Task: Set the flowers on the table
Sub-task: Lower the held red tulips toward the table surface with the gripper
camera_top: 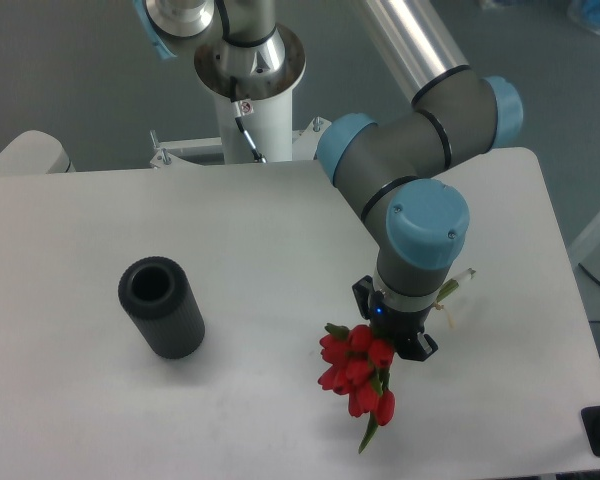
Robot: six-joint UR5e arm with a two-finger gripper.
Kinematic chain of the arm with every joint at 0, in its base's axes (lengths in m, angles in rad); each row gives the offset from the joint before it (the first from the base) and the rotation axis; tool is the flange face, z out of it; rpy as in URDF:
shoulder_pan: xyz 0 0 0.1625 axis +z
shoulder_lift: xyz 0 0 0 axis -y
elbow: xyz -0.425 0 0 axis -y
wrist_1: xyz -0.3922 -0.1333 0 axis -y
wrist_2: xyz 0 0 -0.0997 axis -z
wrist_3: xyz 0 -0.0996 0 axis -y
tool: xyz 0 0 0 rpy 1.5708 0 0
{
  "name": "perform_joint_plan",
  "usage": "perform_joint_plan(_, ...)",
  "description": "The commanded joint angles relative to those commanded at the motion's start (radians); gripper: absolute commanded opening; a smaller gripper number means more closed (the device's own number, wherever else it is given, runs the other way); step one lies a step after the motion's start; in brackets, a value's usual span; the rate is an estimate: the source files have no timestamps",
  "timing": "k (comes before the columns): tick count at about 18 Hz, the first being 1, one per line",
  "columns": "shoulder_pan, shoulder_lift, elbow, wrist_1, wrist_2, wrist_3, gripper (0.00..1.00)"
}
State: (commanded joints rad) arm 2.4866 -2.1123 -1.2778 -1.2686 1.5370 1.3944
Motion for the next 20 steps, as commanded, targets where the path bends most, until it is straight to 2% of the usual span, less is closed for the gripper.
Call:
perform_joint_plan(6,-0.026,-0.011,0.005,0.005,0.003,-0.008,0.0)
perform_joint_plan(10,-0.063,-0.015,-0.008,0.009,0.005,-0.092,0.0)
perform_joint_plan(14,-0.078,-0.015,-0.046,0.002,0.093,-0.135,0.0)
perform_joint_plan(20,-0.066,0.011,-0.123,0.006,0.107,-0.118,0.0)
